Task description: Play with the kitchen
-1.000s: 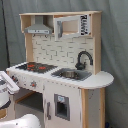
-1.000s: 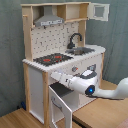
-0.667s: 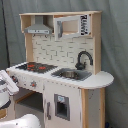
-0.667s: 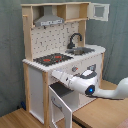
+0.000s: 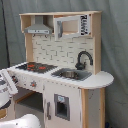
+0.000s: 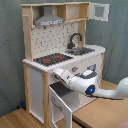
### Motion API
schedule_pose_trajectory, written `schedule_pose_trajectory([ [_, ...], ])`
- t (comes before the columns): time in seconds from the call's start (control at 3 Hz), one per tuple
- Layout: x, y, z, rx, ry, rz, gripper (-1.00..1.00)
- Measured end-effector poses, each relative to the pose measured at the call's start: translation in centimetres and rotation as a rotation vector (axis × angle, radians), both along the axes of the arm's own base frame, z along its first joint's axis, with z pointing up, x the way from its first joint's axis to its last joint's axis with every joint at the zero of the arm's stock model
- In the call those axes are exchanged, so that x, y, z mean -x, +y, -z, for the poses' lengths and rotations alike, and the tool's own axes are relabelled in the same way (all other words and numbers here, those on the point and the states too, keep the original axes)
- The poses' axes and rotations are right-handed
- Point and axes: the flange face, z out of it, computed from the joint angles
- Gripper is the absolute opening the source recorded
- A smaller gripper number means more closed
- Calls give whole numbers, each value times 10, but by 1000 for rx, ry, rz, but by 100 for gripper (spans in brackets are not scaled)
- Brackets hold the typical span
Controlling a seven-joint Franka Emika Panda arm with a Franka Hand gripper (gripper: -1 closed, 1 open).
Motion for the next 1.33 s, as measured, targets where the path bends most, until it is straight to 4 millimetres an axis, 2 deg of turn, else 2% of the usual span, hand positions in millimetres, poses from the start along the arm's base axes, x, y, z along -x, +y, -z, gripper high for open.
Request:
schedule_pose_trajectory([
  [1.0, 2, -2, -1, -300, 22, -48, -100],
  [1.33, 3, -1, -1, -300, 23, -51, 100],
])
